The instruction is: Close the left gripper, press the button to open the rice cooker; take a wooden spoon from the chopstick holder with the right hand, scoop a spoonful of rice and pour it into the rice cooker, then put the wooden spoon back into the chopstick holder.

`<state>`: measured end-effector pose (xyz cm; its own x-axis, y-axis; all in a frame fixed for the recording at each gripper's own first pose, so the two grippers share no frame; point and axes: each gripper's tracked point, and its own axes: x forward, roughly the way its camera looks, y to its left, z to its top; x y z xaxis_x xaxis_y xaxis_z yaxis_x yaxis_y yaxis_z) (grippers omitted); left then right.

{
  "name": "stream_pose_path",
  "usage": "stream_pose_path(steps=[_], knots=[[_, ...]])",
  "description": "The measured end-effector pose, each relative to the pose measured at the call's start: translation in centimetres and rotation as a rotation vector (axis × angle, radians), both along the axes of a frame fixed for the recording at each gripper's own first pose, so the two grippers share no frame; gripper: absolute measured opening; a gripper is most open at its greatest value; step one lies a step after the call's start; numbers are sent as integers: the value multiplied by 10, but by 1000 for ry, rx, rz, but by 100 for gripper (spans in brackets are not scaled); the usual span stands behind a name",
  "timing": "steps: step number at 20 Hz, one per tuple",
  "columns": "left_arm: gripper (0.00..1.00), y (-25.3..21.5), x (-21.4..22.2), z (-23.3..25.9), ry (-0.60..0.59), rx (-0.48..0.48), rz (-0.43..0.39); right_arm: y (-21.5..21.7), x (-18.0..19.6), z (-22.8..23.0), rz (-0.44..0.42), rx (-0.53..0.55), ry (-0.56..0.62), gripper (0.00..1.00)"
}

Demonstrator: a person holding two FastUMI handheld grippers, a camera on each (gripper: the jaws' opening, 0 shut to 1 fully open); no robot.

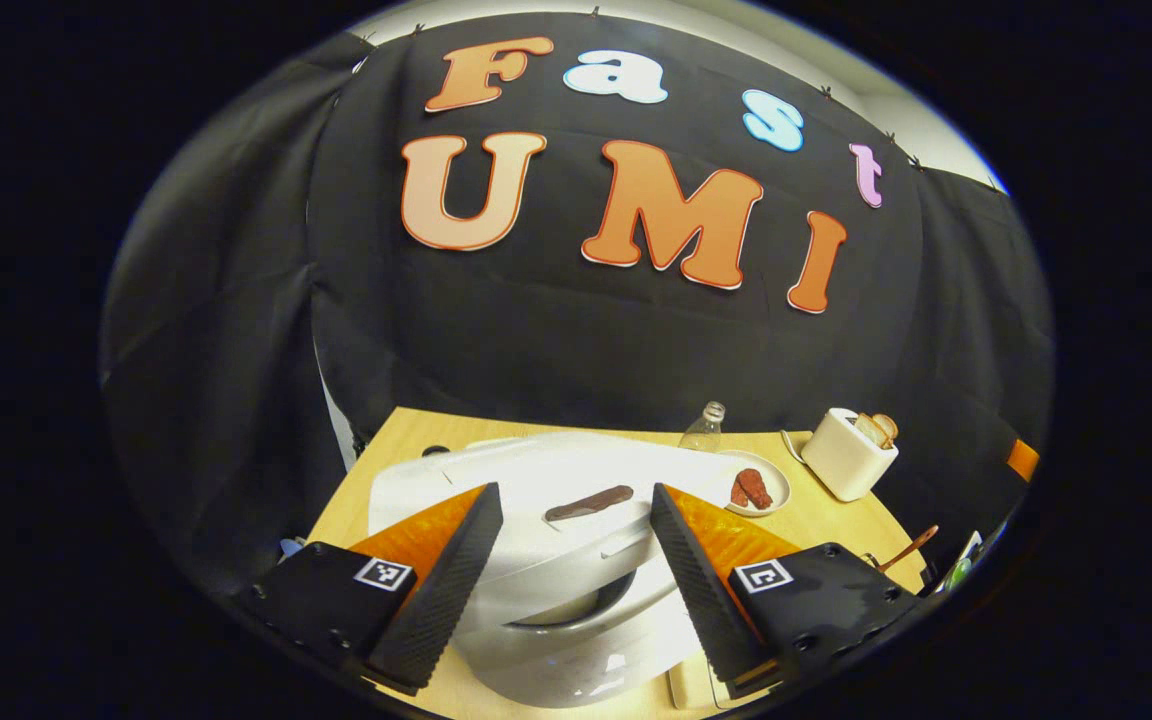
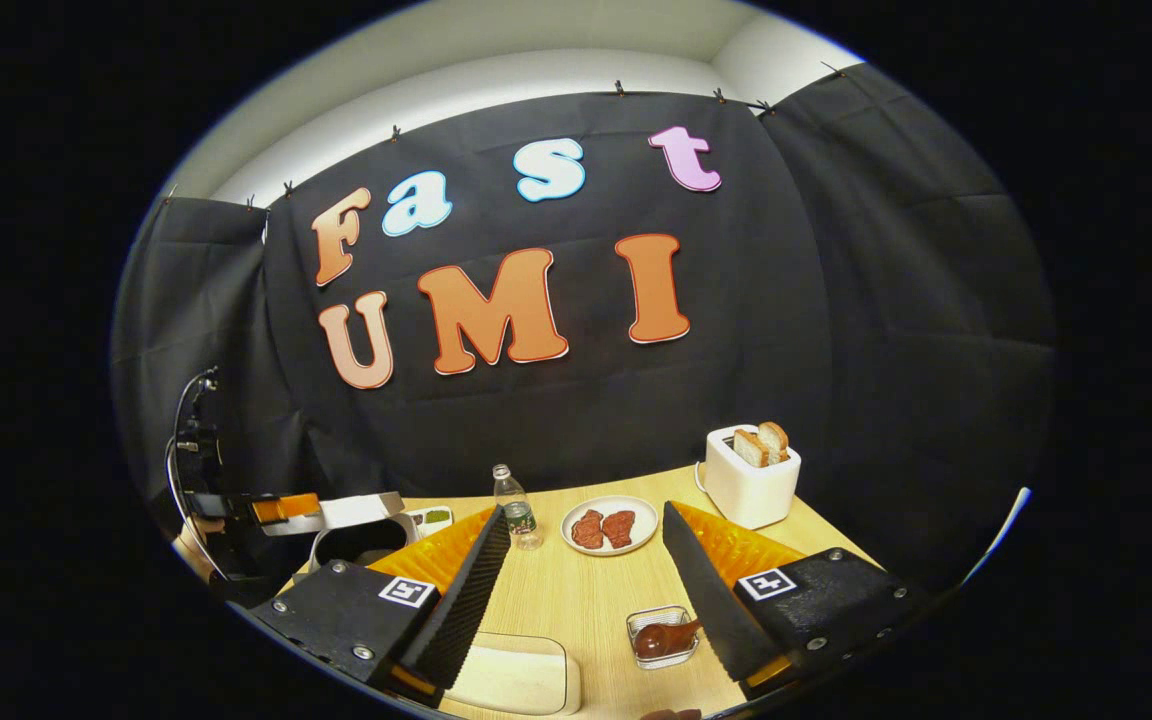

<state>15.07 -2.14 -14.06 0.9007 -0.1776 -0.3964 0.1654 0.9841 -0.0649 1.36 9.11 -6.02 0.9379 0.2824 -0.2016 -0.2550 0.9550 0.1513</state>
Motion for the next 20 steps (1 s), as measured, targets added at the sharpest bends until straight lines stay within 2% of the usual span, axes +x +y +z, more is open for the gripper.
stream_pose_path(steps=[4, 6, 16, 20], knots=[[100, -8, -2, -26, 19, 8, -20, 1, -2, -12, 7, -8, 30, 94], [100, -9, 1, -33, 27, -5, -3, 0, -4, -18, 9, -2, 47, 95], [100, -13, 0, -91, 32, 166, 45, -13, -1, -31, -27, 23, 106, 95], [100, -12, 3, -94, 4, 160, 70, -20, 0, -38, -38, 30, 122, 95]])
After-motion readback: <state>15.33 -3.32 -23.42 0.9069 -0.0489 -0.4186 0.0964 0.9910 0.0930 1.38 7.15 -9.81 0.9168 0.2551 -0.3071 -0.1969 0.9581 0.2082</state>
